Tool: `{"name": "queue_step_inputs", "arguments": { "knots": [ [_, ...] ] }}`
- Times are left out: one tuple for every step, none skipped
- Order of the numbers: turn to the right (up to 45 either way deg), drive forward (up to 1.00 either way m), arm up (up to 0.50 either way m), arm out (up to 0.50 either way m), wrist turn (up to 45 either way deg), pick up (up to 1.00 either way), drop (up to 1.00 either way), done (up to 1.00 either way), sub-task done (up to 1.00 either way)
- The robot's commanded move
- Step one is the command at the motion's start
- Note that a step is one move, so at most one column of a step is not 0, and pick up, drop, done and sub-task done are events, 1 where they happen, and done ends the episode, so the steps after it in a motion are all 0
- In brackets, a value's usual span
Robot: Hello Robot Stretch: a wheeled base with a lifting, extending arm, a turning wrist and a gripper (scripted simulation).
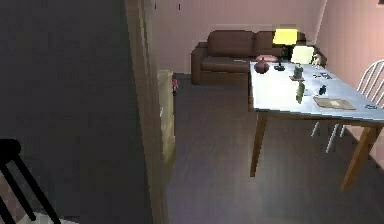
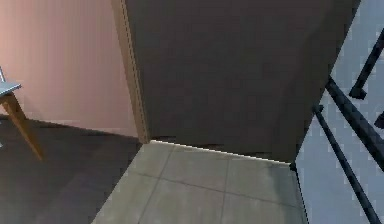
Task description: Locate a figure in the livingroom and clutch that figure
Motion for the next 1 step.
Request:
{"name": "queue_step_inputs", "arguments": {
  "knots": [
    [-3.0,0.0,0.0,0.0,0.0,0.0,0.0,0.0,0.0]
  ]
}}
